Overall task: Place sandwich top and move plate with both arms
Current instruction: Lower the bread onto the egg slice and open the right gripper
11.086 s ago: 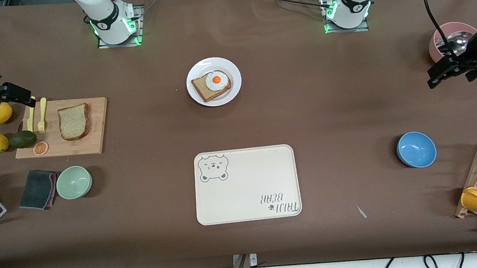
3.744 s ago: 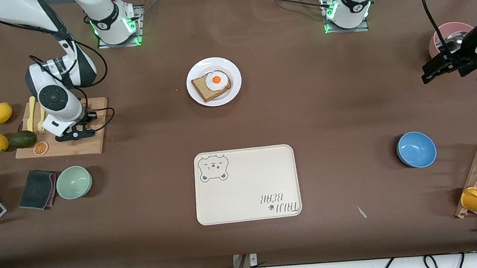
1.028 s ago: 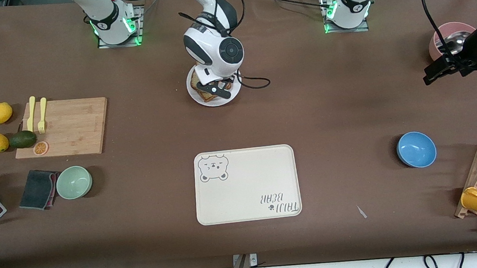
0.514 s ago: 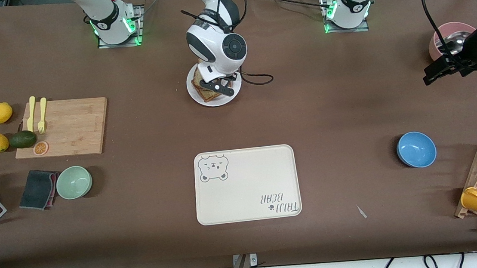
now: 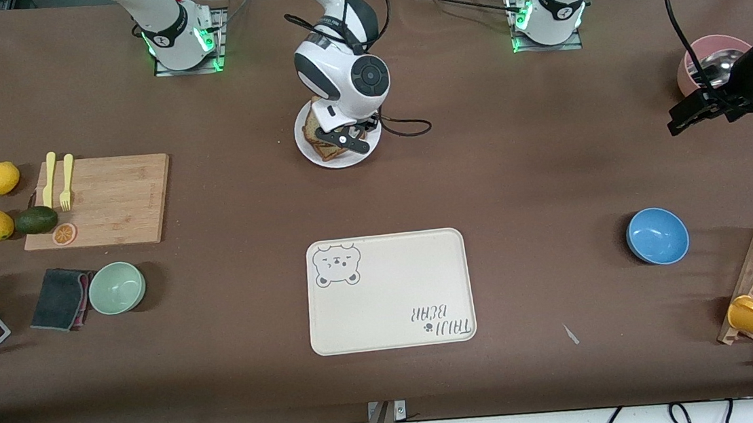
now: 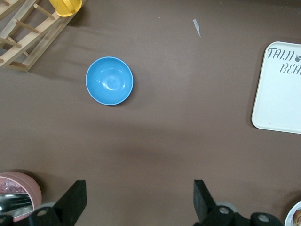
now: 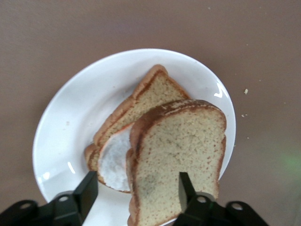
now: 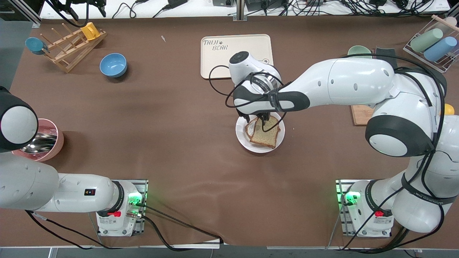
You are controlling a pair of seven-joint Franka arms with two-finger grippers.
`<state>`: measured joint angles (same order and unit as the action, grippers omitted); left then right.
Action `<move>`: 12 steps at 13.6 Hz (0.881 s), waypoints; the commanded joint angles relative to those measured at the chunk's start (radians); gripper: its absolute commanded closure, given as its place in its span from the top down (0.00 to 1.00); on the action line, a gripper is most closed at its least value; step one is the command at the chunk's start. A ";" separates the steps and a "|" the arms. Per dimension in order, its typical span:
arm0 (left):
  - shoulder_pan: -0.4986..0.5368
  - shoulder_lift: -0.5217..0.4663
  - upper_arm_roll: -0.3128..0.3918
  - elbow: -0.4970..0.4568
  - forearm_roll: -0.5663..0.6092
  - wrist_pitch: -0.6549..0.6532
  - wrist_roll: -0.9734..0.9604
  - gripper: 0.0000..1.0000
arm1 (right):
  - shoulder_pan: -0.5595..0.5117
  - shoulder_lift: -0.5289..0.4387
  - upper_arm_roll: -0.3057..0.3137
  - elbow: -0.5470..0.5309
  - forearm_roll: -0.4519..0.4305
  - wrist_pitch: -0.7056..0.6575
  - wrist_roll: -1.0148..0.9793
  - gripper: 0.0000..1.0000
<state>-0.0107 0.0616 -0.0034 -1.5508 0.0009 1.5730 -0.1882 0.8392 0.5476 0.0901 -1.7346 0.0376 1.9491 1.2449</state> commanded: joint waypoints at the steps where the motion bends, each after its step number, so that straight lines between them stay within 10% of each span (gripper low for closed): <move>1: 0.002 0.009 0.000 0.018 -0.021 0.001 -0.004 1.00 | -0.008 -0.003 -0.024 0.091 0.001 -0.065 -0.012 0.98; 5: 0.002 0.052 0.000 0.061 -0.021 0.004 -0.004 1.00 | -0.069 -0.023 -0.104 0.254 0.005 -0.290 -0.204 0.98; 12: 0.002 0.095 0.000 0.061 -0.016 0.110 0.000 1.00 | -0.100 -0.130 -0.432 0.256 0.018 -0.357 -0.796 0.98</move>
<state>-0.0110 0.1258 -0.0033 -1.5249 0.0009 1.6854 -0.1882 0.7335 0.4499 -0.2772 -1.4760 0.0382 1.6271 0.5734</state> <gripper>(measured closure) 0.000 0.013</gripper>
